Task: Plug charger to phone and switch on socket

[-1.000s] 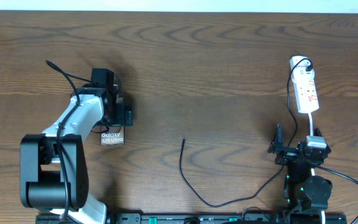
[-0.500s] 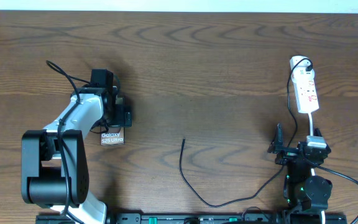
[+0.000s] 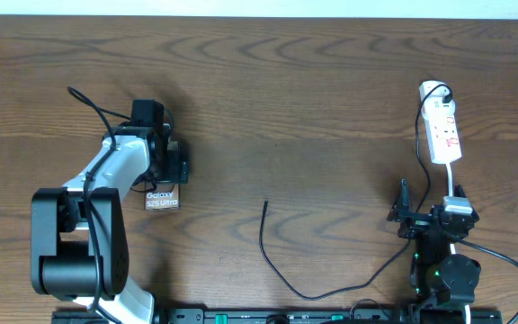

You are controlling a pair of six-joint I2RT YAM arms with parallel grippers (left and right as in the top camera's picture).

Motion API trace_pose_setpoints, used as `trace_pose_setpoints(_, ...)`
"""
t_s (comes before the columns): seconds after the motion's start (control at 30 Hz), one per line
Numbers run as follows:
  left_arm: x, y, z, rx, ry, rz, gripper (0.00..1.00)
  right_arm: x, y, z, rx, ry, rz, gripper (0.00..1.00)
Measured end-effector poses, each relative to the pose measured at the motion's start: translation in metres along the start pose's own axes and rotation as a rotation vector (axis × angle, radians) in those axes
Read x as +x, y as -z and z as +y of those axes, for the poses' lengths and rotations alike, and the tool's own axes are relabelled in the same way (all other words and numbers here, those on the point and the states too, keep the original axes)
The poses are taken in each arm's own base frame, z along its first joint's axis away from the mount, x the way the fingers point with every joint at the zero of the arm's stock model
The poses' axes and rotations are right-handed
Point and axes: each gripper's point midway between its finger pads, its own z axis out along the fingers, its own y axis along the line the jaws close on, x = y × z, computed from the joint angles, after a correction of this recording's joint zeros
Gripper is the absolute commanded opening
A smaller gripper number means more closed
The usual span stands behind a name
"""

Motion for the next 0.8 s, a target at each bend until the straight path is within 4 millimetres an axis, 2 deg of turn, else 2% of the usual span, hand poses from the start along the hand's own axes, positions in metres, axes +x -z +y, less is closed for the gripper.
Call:
trace_pose_setpoints(0.27, 0.0001, -0.0001, 0.0001, 0.0, -0.002, 0.0, 0.88, -0.0001, 0.0, 0.0001, 0.0, 0.0, 0.0, 0.99)
trace_pose_setpoints(0.37, -0.0003, -0.0006, 0.0, 0.0, -0.005, -0.003, 0.96, 0.0, 0.0, 0.0, 0.0, 0.0, 0.0, 0.99)
trace_pose_setpoints(0.8, -0.0022, -0.0012, -0.0004, 0.002, -0.004, -0.014, 0.97, 0.0, 0.0, 0.0001, 0.0, 0.0, 0.0, 0.99)
